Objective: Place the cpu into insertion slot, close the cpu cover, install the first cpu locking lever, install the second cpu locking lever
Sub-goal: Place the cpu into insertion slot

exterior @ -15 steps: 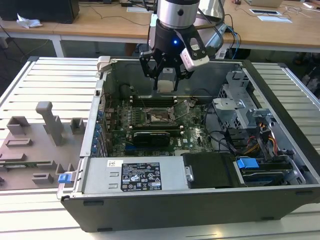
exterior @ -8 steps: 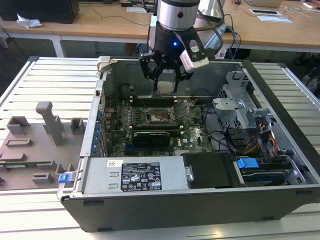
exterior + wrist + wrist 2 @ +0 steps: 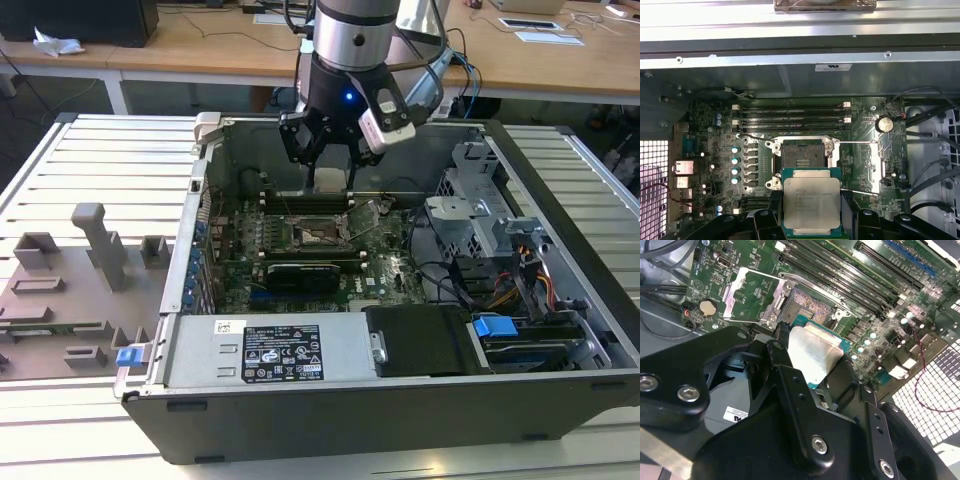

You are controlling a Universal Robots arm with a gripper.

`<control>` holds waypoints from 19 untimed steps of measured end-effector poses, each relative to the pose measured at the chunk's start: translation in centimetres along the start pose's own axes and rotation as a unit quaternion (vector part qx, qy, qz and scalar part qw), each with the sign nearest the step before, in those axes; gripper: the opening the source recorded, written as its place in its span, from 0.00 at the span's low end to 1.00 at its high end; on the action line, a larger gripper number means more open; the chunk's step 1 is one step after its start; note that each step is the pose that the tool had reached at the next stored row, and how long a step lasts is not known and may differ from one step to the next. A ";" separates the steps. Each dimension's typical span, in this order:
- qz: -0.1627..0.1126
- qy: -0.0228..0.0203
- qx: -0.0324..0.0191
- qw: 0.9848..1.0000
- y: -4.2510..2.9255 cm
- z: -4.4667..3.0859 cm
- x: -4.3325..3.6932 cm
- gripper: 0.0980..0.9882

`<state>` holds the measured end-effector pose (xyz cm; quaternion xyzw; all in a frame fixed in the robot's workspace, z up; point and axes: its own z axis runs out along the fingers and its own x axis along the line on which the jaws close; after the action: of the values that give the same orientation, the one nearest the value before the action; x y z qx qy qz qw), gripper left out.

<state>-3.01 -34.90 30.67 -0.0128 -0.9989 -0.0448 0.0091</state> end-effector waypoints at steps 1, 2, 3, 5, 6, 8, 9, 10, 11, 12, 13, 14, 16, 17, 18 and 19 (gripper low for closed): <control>0.000 0.000 0.000 1.000 -0.01 0.08 0.00 0.50; 0.000 0.000 0.000 1.000 -0.01 0.13 0.00 0.50; 0.000 0.000 0.000 1.000 -0.02 0.26 -0.01 0.50; 0.000 0.000 0.000 1.000 -0.04 0.46 -0.01 0.50; 0.000 0.000 0.000 1.000 -0.05 0.57 -0.01 0.50; 0.000 0.000 0.000 1.000 -0.07 0.80 -0.02 0.50; 0.000 0.000 0.000 1.000 -0.08 0.87 -0.02 0.50; 0.000 0.000 0.000 1.000 -0.09 0.99 -0.02 0.50; 0.000 0.000 0.000 1.000 -0.10 1.11 -0.02 0.50; 0.000 0.000 0.000 1.000 -0.11 1.27 -0.03 0.50; 0.000 0.000 0.000 1.000 -0.13 1.42 -0.03 0.50; 0.000 0.000 0.000 1.000 -0.14 1.56 -0.03 0.50; 0.000 0.000 0.000 1.000 -0.16 1.78 -0.04 0.50; 0.000 0.000 0.000 1.000 -0.17 1.90 -0.04 0.50; 0.000 0.000 0.000 1.000 -0.18 2.03 -0.04 0.50; 0.000 0.000 0.000 1.000 -0.19 2.15 -0.04 0.50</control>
<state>-3.01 -34.90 28.51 -0.0128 -0.9989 -0.0448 0.0091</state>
